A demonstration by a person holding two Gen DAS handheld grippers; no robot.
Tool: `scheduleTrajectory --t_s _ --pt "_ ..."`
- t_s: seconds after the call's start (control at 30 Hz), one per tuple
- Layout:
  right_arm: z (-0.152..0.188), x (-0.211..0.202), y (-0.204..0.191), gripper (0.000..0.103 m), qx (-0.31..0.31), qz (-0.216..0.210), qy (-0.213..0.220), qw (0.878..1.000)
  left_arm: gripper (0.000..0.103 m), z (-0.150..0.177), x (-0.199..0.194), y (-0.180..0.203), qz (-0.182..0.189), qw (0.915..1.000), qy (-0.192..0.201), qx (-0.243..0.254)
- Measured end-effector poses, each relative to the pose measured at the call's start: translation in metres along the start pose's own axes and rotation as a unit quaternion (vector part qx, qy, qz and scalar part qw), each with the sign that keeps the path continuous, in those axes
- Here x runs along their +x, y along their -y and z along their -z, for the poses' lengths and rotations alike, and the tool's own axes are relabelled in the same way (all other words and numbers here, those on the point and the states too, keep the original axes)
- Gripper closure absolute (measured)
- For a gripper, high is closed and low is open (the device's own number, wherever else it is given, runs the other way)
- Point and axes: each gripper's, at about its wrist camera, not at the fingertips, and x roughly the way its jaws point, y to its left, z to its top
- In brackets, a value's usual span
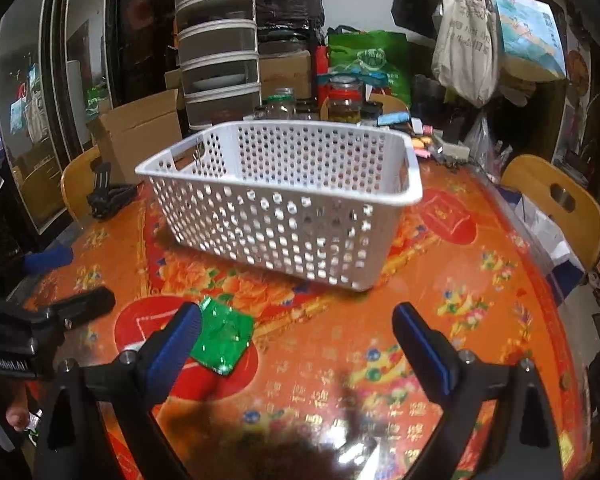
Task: Organize soft objects
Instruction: 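Withdraw both tools from the basket toward the green packet and clear bag, then grasp the clear plastic bag with the left tool while the right tool grasps the green foil packet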
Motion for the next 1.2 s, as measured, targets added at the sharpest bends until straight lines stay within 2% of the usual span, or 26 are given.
scheduleTrajectory --t_s 0.23,0.47,0.63,0.73,0.8,0.87,1.2 --pt "0.019 0.012 0.007 0.007 0.018 -0.003 -0.018 1.000 0.000 0.036 0.024 0.002 0.010 0.9996 -0.027 -0.003" --pt "0.024 0.020 0.009 0.007 0.025 -0.006 -0.024 0.999 0.002 0.050 0.038 0.008 0.006 0.9994 -0.034 0.010" --pt "0.026 0.026 0.005 0.007 0.023 -0.006 -0.031 0.999 0.024 0.053 0.041 0.009 0.001 0.9992 -0.037 0.013" --pt "0.026 0.030 0.001 0.007 0.021 -0.007 -0.034 0.999 0.044 0.054 0.043 0.007 0.010 0.9990 -0.043 0.010" --pt "0.026 0.033 -0.001 0.007 0.023 -0.009 -0.036 0.999 0.065 0.054 0.043 0.004 0.011 0.9992 -0.039 0.001" --pt "0.027 0.038 -0.006 0.007 0.021 -0.013 -0.038 0.999 0.077 0.055 0.043 0.001 0.011 0.9993 -0.037 -0.003" --pt "0.025 0.067 -0.048 0.007 -0.014 -0.035 -0.066 0.997 0.077 0.052 0.039 -0.041 -0.011 0.9986 -0.034 -0.038"
